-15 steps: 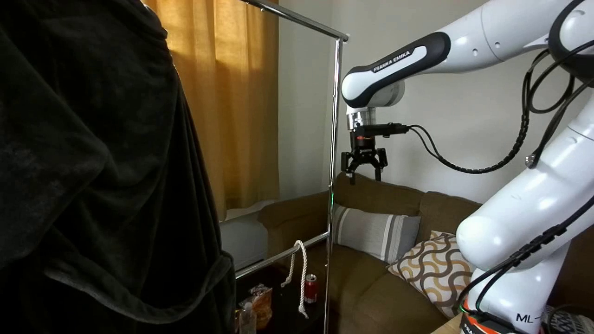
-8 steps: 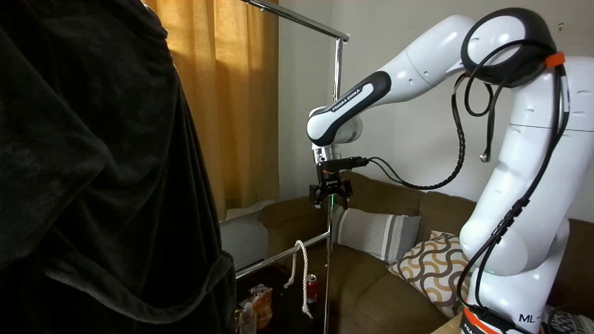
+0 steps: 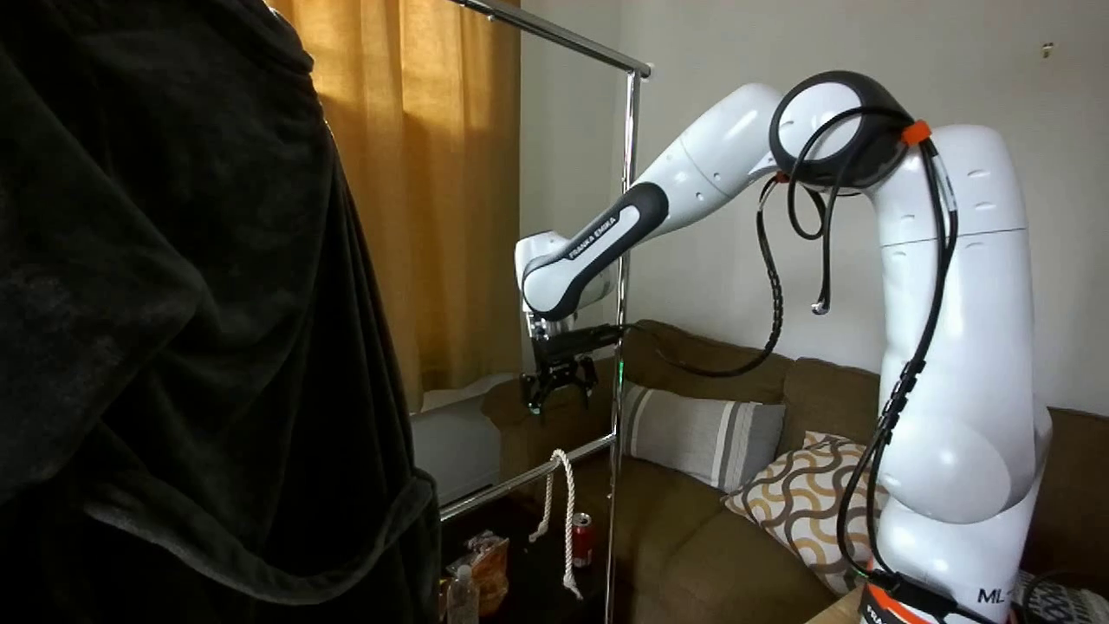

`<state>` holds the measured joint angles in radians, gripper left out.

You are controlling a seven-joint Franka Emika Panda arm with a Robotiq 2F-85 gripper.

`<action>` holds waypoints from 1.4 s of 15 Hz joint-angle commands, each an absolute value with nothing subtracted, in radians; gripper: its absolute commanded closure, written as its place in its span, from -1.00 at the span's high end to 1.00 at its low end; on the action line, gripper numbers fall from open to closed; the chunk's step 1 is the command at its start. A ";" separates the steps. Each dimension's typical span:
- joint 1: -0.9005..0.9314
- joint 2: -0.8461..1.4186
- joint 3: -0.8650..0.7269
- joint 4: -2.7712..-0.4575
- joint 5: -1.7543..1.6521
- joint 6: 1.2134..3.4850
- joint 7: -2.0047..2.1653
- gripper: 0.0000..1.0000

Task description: Move the rope to the rail above

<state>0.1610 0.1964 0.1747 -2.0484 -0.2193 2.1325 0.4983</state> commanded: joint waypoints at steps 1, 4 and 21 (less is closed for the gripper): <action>0.206 0.323 0.126 -1.926 -0.289 2.154 0.552 1.00; 0.215 0.409 0.095 -1.833 -0.273 2.153 0.520 1.00; 0.197 0.541 0.067 -1.764 -0.173 2.208 0.371 1.00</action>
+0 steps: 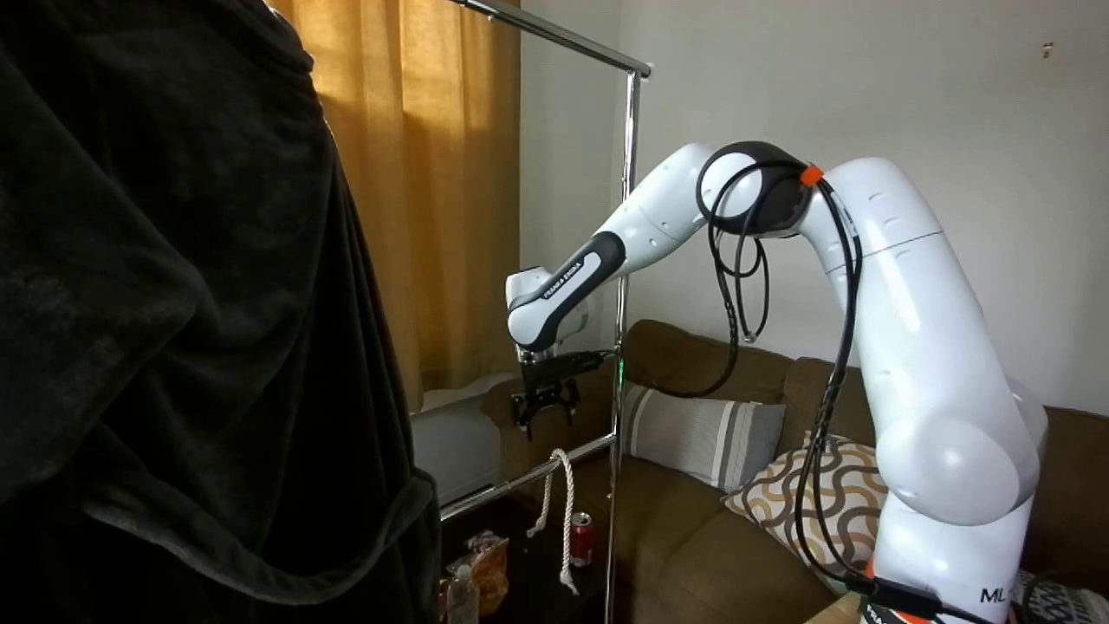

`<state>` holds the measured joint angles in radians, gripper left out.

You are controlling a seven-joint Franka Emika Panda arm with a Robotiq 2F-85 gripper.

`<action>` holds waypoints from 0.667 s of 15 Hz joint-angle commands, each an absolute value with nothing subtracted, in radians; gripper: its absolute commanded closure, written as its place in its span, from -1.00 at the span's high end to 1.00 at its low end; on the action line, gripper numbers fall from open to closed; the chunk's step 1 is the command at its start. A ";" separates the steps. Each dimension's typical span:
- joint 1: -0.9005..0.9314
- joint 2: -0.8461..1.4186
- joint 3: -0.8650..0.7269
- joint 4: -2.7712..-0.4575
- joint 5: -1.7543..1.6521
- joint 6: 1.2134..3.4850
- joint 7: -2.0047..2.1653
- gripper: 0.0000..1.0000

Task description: Move the rope to the rail above

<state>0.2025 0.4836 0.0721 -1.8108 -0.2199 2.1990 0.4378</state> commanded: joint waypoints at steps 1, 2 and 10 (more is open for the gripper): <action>0.196 0.560 0.068 -1.748 -0.161 2.205 0.352 1.00; 0.192 0.579 0.070 -1.729 -0.146 2.199 0.330 1.00; 0.182 0.704 0.071 -1.608 -0.054 2.128 0.231 1.00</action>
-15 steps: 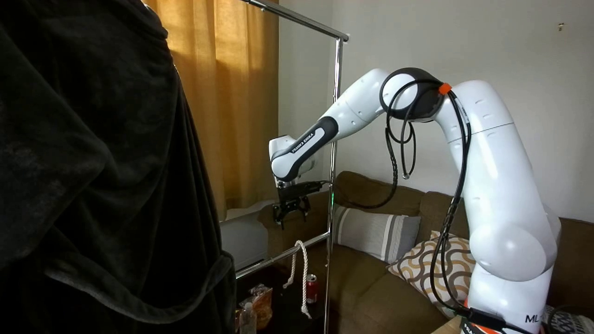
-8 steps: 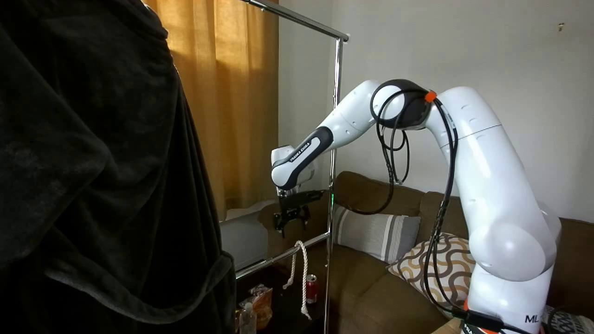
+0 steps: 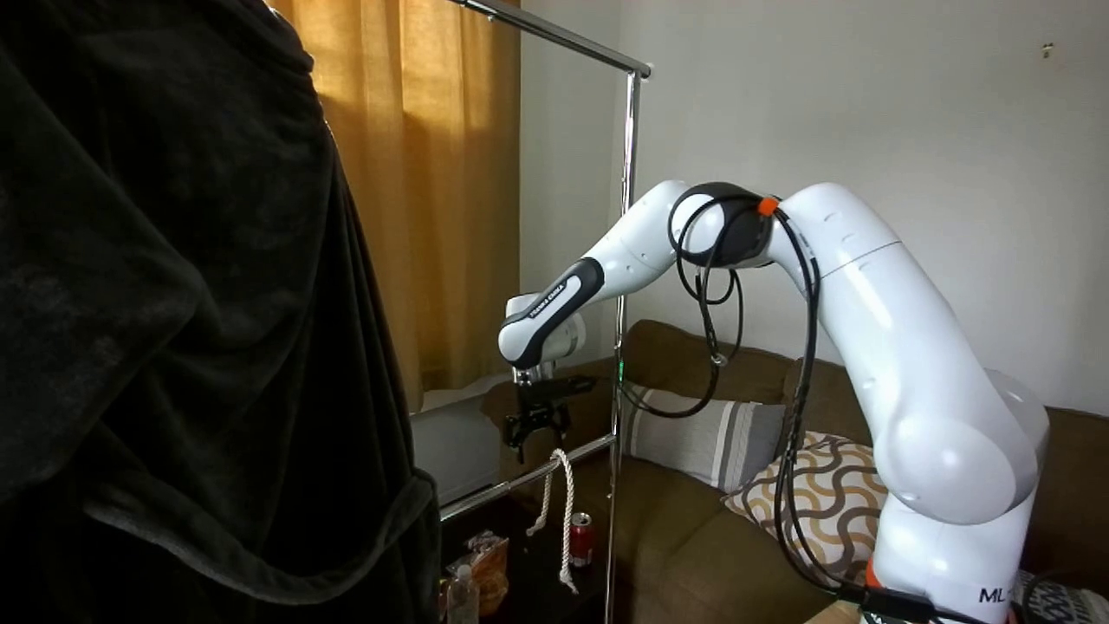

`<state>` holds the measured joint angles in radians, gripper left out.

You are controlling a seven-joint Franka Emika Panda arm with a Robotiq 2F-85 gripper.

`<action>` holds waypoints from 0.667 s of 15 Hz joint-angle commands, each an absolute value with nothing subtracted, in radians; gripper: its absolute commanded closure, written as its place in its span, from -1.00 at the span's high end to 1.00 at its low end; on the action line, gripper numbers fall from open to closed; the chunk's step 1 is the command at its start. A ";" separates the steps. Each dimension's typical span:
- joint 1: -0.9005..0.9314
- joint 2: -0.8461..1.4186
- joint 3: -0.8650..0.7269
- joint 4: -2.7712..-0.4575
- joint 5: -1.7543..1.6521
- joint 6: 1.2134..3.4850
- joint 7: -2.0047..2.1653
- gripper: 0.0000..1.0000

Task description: Move the rope to the rail above

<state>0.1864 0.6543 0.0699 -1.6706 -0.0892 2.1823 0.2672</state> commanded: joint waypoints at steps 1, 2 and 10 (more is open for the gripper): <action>0.182 0.715 0.071 -1.593 -0.051 2.111 0.225 1.00; 0.185 0.724 0.071 -1.580 -0.049 2.092 0.224 1.00; 0.206 0.792 0.057 -1.484 -0.066 1.902 0.243 0.46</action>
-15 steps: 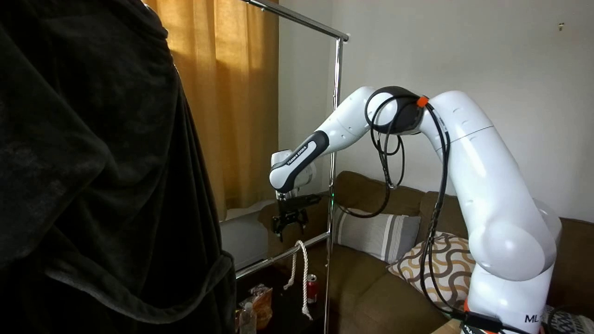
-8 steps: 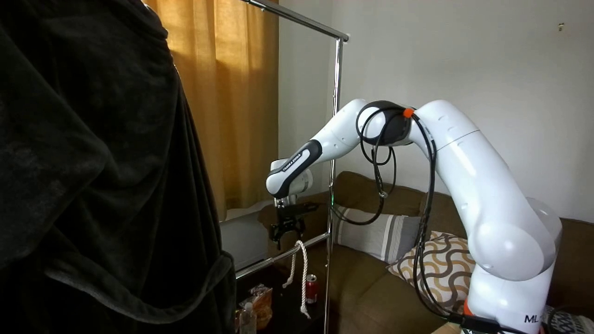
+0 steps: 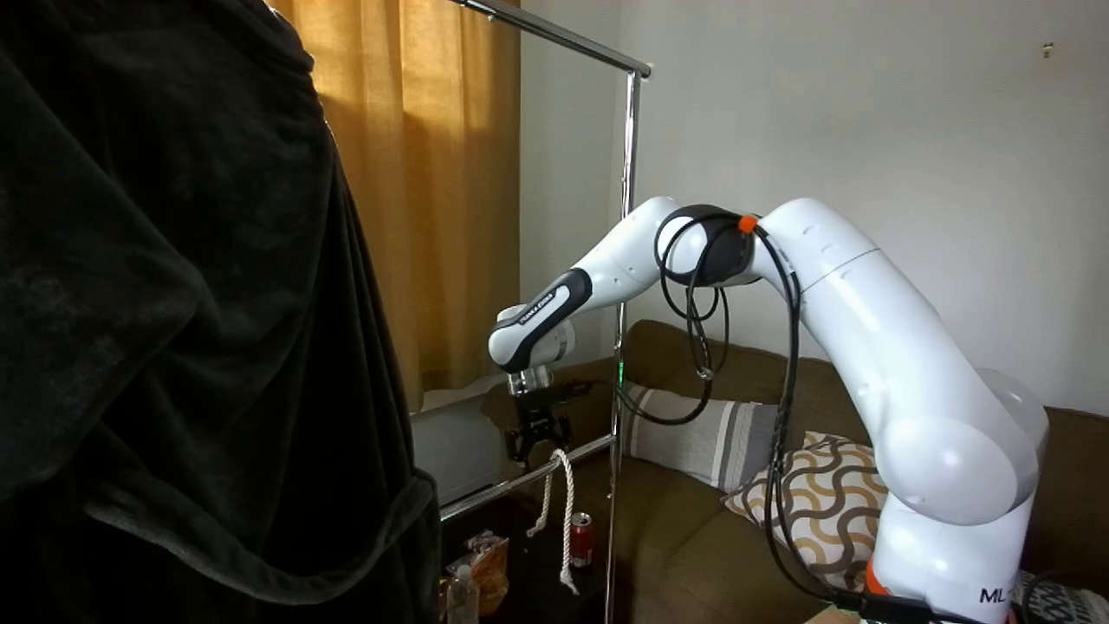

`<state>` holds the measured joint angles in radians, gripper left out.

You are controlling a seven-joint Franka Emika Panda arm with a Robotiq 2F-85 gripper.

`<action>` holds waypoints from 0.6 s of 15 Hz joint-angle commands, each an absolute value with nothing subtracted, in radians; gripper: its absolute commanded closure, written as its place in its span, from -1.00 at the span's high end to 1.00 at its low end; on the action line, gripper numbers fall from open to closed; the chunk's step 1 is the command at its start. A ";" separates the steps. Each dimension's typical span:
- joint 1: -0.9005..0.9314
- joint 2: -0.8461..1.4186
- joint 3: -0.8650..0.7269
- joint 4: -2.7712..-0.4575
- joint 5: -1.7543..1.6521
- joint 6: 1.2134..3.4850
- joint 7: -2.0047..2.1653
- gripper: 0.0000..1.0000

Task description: Move the rope to the rail above

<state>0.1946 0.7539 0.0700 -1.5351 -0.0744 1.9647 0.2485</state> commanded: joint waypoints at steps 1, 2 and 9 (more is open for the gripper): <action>0.206 0.797 0.056 -1.478 -0.068 1.893 0.244 0.24; 0.208 0.801 0.055 -1.472 -0.072 1.896 0.241 0.05; 0.218 0.817 0.050 -1.446 -0.083 1.907 0.246 0.21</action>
